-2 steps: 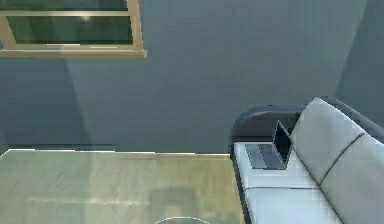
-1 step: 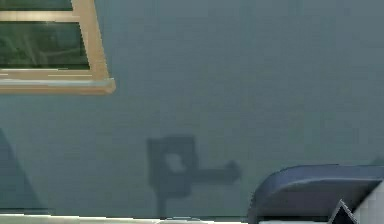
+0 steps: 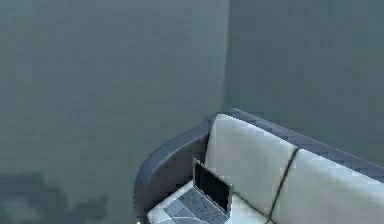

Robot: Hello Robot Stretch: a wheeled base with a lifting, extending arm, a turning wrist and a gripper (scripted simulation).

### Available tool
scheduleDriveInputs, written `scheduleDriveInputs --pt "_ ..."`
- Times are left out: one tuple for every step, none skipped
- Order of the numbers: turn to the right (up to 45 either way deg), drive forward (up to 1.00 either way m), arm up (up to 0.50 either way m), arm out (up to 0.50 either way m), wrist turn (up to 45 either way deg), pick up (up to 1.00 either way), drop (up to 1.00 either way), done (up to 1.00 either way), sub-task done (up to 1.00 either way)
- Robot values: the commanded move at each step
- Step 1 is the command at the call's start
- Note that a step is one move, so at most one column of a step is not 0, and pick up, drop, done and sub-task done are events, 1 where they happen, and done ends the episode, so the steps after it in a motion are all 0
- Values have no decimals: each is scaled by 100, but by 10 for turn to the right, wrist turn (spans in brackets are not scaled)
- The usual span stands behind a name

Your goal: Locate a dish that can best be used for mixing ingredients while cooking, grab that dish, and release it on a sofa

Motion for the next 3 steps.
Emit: scheduleDriveInputs --pt "450 0 0 0 0 0 0 0 0" --pt "-450 0 0 0 0 0 0 0 0" --pt "-270 0 0 0 0 0 0 0 0"
